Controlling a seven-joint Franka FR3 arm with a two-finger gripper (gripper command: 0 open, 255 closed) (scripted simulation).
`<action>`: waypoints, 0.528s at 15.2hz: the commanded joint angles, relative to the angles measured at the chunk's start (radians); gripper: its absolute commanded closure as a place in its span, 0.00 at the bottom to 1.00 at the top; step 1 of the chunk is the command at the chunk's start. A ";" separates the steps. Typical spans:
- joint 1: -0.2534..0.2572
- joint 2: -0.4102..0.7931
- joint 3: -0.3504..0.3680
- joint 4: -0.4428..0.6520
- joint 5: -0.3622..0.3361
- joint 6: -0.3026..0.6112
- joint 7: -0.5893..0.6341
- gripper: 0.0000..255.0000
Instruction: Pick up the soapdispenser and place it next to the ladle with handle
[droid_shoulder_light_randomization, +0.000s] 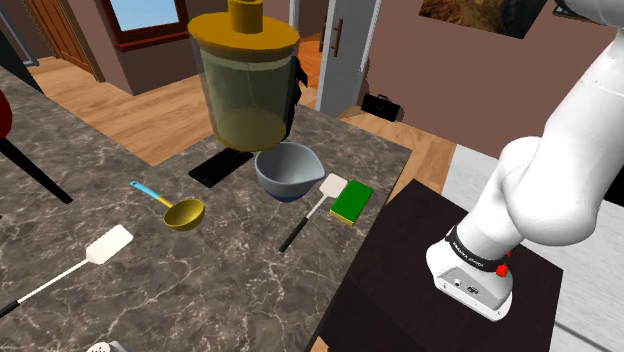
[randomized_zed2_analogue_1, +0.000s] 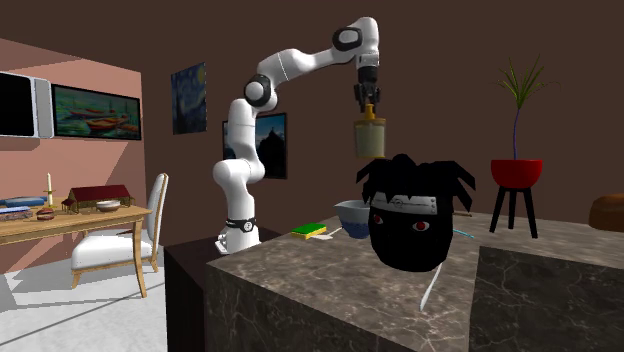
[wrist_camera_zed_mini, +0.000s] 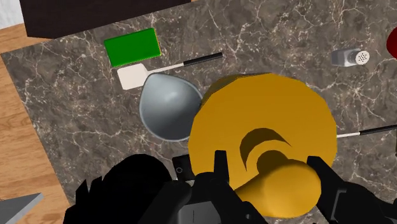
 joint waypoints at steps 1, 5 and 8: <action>0.036 0.044 0.029 0.042 -0.023 -0.001 0.059 1.00; 0.143 0.192 0.081 0.233 -0.105 -0.055 0.175 1.00; 0.159 0.199 0.084 0.210 -0.108 -0.026 0.195 1.00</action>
